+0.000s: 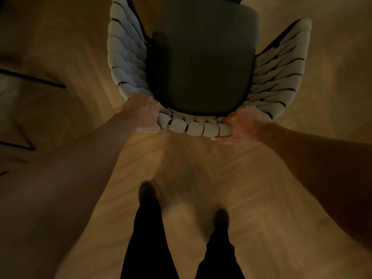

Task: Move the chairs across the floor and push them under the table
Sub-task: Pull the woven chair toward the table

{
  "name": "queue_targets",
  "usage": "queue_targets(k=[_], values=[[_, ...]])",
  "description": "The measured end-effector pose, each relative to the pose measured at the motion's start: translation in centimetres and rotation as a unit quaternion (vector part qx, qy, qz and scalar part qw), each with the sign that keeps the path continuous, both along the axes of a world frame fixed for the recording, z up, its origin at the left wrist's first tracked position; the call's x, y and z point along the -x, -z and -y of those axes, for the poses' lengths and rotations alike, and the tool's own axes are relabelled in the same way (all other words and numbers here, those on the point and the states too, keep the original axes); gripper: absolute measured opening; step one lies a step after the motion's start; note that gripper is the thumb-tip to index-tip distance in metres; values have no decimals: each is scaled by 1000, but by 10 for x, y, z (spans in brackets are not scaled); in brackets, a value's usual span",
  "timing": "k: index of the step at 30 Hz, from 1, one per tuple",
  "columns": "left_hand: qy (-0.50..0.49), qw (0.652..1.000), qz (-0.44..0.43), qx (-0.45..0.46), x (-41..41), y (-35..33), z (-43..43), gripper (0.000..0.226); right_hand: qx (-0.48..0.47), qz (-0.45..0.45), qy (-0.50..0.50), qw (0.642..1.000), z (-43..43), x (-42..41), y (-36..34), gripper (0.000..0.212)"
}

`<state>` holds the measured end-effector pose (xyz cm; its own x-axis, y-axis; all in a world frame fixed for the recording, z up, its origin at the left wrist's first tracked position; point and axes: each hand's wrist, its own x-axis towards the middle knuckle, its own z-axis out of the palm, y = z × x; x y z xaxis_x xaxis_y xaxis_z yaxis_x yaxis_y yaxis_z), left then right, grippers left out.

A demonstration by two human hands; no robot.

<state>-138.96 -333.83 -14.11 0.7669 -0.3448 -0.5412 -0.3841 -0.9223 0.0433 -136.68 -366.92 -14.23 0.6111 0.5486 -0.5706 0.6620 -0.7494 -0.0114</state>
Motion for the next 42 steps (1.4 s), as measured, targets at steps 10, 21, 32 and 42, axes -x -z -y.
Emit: queue_targets(k=[10,21,32,42], values=[[-164,986,3,6,59,7,102,50,-37,37,-225,973,71,-70,-3,103],[-232,971,34,48,3,7,123,100,-104,13,-272,957,71,-179,11,89],[-289,956,49,28,-99,11,119,105,-133,35,-350,927,47,-305,5,76],[-294,956,4,13,-113,-5,127,103,-168,5,-354,920,50,-324,16,82]])
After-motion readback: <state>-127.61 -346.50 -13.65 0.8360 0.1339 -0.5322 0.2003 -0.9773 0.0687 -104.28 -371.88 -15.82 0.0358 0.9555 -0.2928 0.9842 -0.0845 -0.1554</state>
